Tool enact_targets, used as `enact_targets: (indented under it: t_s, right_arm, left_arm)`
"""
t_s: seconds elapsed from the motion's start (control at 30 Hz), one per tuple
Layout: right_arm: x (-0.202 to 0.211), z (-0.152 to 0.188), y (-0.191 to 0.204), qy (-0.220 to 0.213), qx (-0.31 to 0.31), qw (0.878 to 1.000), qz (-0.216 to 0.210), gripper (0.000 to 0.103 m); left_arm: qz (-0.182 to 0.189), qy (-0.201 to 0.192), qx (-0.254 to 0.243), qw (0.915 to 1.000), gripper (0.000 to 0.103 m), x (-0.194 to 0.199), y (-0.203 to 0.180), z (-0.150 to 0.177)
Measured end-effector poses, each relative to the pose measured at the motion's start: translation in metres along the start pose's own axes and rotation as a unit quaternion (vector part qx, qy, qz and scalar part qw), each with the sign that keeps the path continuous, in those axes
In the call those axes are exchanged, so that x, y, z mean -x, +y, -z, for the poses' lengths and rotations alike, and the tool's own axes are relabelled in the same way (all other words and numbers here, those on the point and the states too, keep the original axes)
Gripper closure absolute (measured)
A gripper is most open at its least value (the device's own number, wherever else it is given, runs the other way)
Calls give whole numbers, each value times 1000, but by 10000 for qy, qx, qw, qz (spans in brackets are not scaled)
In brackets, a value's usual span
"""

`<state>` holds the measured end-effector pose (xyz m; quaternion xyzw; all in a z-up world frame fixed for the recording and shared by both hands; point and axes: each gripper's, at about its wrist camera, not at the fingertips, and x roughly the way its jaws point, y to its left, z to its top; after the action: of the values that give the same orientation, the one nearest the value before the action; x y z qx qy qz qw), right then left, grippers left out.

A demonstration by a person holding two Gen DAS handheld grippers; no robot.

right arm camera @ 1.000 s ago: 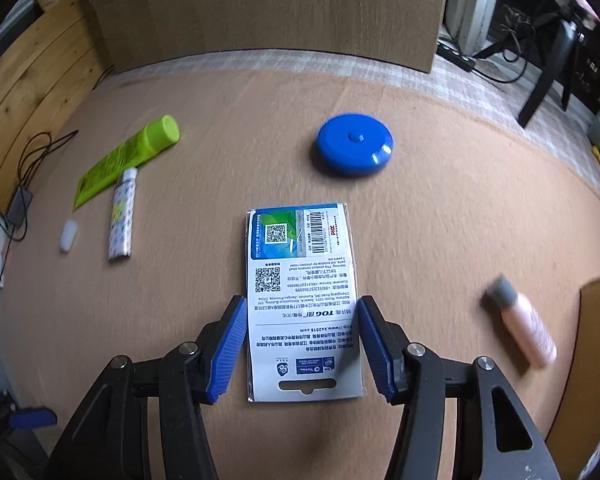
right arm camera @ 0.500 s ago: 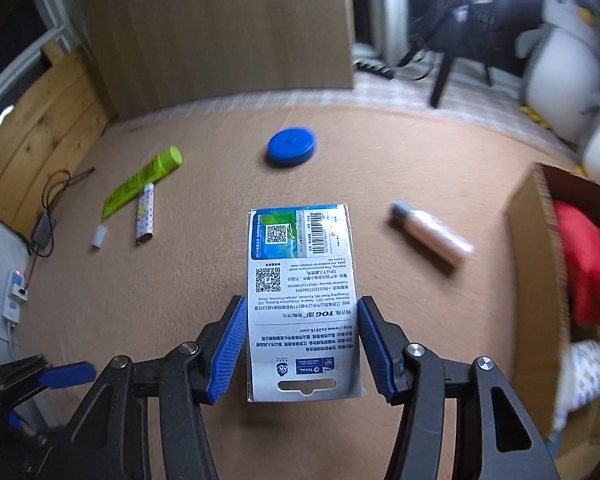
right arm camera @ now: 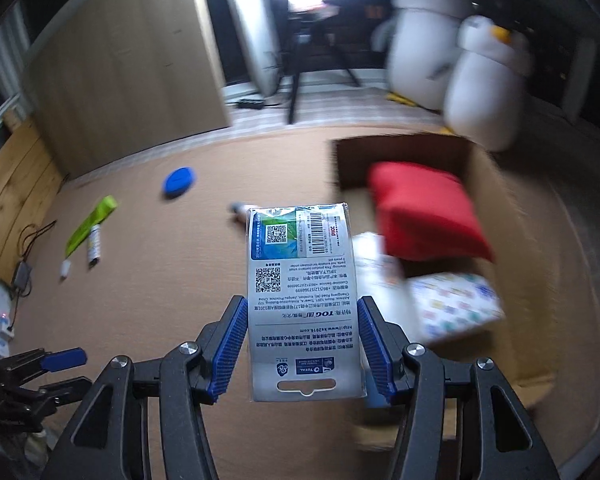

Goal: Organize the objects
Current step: 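Carry the card package with the right gripper and release it into the box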

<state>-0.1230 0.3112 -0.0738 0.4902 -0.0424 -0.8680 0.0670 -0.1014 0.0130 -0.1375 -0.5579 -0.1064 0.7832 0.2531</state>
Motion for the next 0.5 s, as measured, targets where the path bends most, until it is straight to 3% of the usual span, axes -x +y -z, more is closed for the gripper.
enact_targets:
  t_s: [0.2,0.5]
  right_arm:
    - [10,7,-41,-57,-308,9991,269,51]
    - [8,10,-71,-41,-520,9974,499,51]
  left_arm:
    - [21,60,-102,9999,31,-8,-13,1]
    - [31,73,-109,9999,31,-9,-17,4]
